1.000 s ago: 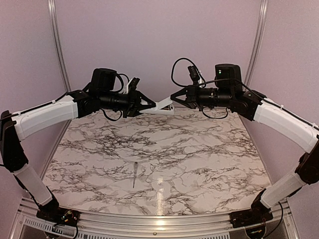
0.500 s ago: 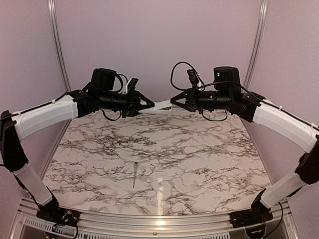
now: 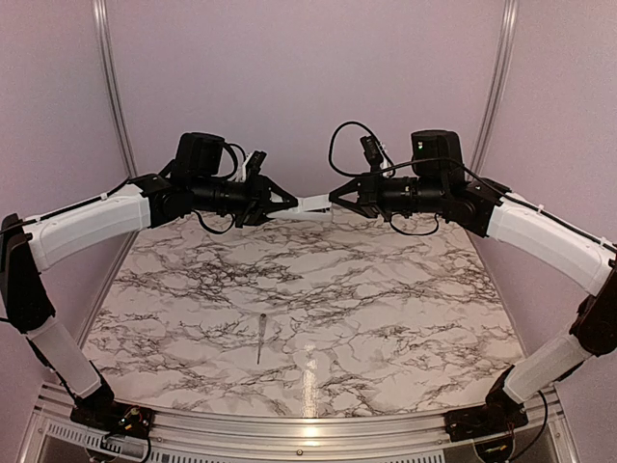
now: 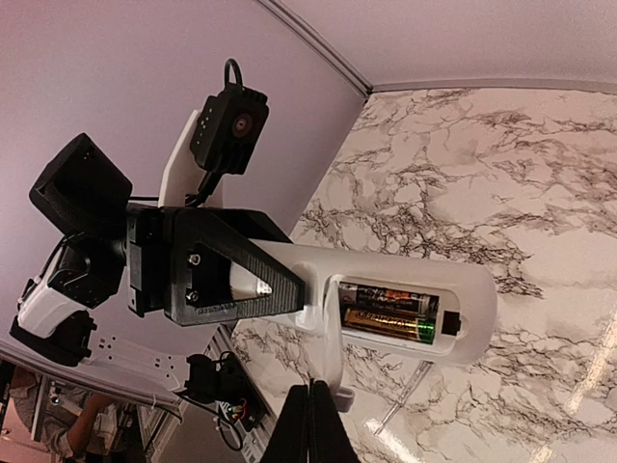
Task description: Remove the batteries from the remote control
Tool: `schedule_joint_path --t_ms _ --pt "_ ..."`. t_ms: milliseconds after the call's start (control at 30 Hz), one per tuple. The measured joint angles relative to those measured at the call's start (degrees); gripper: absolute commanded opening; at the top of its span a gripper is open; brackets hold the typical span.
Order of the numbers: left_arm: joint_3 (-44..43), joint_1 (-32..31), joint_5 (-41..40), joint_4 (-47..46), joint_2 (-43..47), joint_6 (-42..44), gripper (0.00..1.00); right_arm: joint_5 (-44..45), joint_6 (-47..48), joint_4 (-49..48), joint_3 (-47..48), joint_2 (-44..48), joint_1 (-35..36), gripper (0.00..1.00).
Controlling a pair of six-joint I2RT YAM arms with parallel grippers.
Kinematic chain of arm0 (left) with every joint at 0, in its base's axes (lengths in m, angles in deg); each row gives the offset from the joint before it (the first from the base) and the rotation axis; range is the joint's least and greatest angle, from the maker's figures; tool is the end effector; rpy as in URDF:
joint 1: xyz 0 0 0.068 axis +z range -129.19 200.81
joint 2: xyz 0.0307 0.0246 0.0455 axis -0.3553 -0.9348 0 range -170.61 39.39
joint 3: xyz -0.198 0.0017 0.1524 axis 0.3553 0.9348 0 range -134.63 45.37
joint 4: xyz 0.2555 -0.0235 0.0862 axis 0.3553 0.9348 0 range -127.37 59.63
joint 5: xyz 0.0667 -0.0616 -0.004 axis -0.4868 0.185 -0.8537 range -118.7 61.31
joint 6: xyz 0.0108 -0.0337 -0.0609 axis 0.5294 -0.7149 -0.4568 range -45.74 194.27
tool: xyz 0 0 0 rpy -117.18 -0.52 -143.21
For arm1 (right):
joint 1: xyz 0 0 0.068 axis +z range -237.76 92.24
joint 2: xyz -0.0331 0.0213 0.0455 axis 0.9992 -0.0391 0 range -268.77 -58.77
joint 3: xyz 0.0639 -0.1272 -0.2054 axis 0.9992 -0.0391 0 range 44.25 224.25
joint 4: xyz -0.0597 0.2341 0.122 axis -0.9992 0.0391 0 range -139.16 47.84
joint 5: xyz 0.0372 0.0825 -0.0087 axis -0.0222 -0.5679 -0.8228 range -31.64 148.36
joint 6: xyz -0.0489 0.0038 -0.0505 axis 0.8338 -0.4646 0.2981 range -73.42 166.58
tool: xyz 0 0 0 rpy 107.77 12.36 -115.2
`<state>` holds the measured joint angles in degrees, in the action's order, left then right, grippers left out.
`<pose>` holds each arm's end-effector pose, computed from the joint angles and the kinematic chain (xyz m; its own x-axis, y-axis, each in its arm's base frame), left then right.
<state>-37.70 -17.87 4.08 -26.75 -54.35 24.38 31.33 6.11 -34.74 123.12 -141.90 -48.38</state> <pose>0.3015 -0.2813 0.3205 -0.8855 -0.1147 -0.4502 0.3757 0.3932 -0.8392 0.2683 0.2540 0.3529 -0.7711 0.1151 -0.6262 -0.5224 0.4478 0.7256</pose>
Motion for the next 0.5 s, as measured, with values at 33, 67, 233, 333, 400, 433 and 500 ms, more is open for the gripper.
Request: schedule_joint_path --t_ms 33,67,233,333,400,433,500 --pt "0.0 0.0 -0.02 0.0 0.0 0.0 0.0 0.0 -0.02 0.0 -0.02 0.0 0.0 0.0" --pt "0.0 0.02 -0.04 0.0 0.0 0.0 0.0 0.0 -0.02 0.0 -0.02 0.0 0.0 0.0" --pt "0.0 0.17 0.2 -0.2 0.0 0.0 0.0 -0.17 -0.02 0.0 -0.66 -0.02 0.02 0.0" --pt "-0.02 -0.07 1.2 -1.07 0.0 0.0 0.0 -0.5 -0.04 0.46 -1.53 -0.52 0.26 0.0" --pt "-0.02 -0.17 1.66 -1.44 0.0 0.0 0.0 -0.66 -0.04 0.87 -2.01 -0.9 0.37 0.0" --pt "-0.02 -0.24 1.84 -1.57 0.0 0.0 0.0 -0.74 -0.04 1.07 -2.16 -0.98 0.37 0.0" --pt "0.0 -0.24 1.99 -1.75 0.0 0.0 0.0 -0.83 -0.04 1.27 -2.36 -1.03 0.37 0.0"
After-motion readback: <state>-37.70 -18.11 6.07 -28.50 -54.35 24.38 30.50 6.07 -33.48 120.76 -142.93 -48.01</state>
